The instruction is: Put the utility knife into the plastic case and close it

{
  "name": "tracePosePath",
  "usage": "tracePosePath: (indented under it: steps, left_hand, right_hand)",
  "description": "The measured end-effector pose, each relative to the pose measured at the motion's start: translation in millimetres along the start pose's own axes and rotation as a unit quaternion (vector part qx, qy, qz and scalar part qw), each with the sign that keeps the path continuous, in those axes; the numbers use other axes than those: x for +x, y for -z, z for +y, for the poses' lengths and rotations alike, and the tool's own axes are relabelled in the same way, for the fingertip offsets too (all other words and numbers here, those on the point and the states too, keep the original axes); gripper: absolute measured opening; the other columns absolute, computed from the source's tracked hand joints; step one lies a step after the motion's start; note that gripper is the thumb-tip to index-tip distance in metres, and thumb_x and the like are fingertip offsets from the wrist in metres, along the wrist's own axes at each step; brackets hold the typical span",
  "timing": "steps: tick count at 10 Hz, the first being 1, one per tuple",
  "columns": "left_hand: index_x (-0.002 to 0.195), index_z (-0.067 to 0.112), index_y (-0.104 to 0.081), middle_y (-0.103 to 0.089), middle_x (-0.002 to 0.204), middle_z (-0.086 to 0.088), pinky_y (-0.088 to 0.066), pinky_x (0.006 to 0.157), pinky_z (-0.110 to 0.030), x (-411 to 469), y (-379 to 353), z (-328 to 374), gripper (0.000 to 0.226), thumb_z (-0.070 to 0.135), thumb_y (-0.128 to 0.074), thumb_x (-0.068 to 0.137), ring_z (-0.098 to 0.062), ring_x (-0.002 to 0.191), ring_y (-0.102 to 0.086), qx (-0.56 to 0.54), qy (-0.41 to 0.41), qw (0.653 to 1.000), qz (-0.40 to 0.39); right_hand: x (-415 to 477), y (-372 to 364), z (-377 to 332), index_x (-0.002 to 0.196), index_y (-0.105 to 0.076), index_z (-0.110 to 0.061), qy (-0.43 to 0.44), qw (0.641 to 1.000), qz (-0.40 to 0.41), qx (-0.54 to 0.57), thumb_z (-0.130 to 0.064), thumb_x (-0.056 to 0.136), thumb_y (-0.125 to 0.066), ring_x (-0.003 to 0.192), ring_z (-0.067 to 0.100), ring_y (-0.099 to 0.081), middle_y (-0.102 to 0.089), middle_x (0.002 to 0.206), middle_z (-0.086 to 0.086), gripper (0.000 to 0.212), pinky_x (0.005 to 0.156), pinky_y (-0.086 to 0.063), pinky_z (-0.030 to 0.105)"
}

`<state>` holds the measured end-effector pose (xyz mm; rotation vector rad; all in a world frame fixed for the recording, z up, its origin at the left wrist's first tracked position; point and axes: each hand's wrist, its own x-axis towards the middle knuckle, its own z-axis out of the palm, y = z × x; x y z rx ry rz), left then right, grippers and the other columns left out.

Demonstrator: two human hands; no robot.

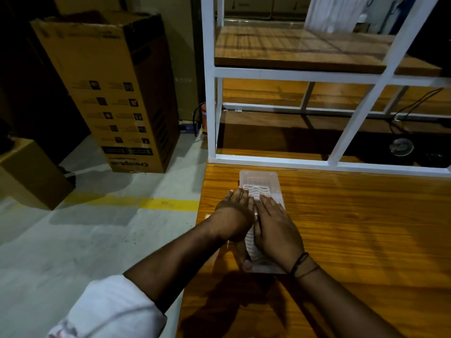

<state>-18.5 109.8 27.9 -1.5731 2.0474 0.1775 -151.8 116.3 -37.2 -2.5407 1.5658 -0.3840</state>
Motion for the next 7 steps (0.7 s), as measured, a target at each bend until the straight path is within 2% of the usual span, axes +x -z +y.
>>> tracePosePath:
  steps: [2,4,6,7]
  left_hand:
    - [0.16,0.0,0.012,0.02,0.168,-0.023,0.002,0.128,-0.051,0,2,0,0.106,0.011,-0.07,0.092,-0.038,0.156,0.017,0.0,-0.003,1.0,-0.01]
    - [0.161,0.003,0.011,0.018,0.169,-0.021,0.001,0.128,-0.051,4,-7,-5,0.107,0.014,-0.07,0.093,-0.037,0.156,0.017,-0.02,-0.01,1.0,0.022]
    - [0.163,0.016,0.006,0.015,0.172,-0.009,0.006,0.126,-0.053,11,-7,-24,0.124,0.053,-0.079,0.081,-0.037,0.155,0.02,-0.07,-0.041,0.997,0.014]
    - [0.164,0.026,-0.002,0.008,0.173,-0.004,0.005,0.125,-0.053,18,-1,-37,0.111,0.056,-0.074,0.085,-0.035,0.157,0.016,-0.12,-0.035,0.99,0.071]
  right_hand:
    - [-2,3,-3,0.156,-0.033,-0.012,-0.005,1.0,-0.001,0.001,-0.035,0.102,-0.039,0.155,0.023,-0.024,-0.031,0.165,0.01,0.059,0.127,-0.013,0.035]
    - [-3,4,-3,0.153,-0.04,-0.014,-0.022,0.999,0.016,0.021,-0.035,0.103,-0.039,0.153,0.021,-0.028,-0.036,0.163,0.007,0.055,0.127,-0.017,0.034]
    - [2,2,1,0.148,-0.049,-0.016,-0.026,0.998,0.021,0.049,-0.035,0.103,-0.04,0.15,0.019,-0.033,-0.043,0.16,0.005,0.05,0.125,-0.019,0.032]
    - [16,11,-1,0.146,-0.051,-0.015,-0.032,0.997,0.053,0.054,-0.033,0.103,-0.044,0.148,0.022,-0.037,-0.048,0.156,0.007,0.047,0.124,-0.021,0.034]
